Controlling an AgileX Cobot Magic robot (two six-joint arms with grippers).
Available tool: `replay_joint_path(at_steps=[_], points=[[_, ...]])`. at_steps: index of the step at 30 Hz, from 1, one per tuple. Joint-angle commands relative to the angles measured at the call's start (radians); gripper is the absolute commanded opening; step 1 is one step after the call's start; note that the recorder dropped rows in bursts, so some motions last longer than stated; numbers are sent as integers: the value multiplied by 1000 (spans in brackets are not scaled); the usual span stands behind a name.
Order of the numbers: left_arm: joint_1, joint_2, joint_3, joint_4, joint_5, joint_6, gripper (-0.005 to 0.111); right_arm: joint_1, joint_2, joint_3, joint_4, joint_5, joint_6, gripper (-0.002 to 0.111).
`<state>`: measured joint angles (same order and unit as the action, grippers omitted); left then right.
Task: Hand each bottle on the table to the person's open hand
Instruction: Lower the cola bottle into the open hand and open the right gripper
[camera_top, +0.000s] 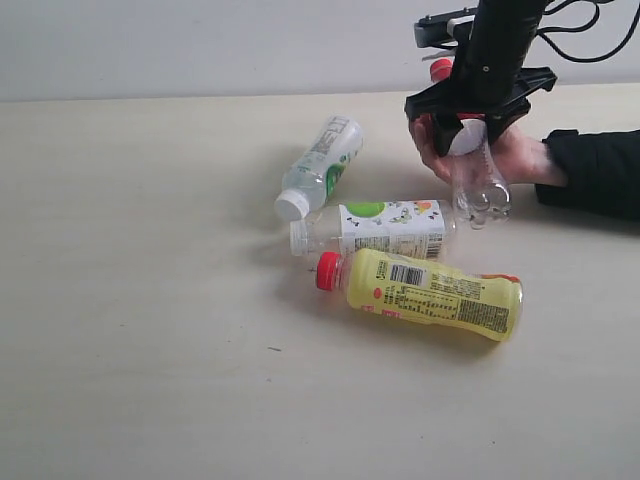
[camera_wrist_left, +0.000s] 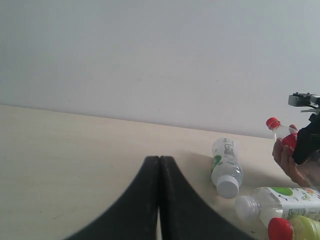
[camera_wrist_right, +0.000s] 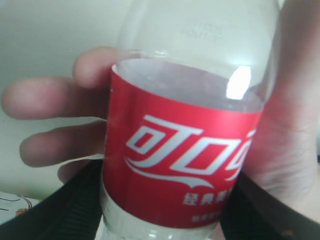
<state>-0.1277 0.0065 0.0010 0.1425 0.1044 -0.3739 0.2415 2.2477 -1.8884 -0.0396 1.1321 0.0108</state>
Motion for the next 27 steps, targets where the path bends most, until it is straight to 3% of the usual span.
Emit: replay_joint_path(at_steps=[1,13,27], points=[[1,-6,-1,5,-4,1,1,-8,-1,-6,-24,-3,1,56],[1,-6,-1,5,-4,1,1,-8,-11,-6,-24,-46,20,77],[1,-6,-1,5,-4,1,1,-8,-228,-6,0,89,18,77]])
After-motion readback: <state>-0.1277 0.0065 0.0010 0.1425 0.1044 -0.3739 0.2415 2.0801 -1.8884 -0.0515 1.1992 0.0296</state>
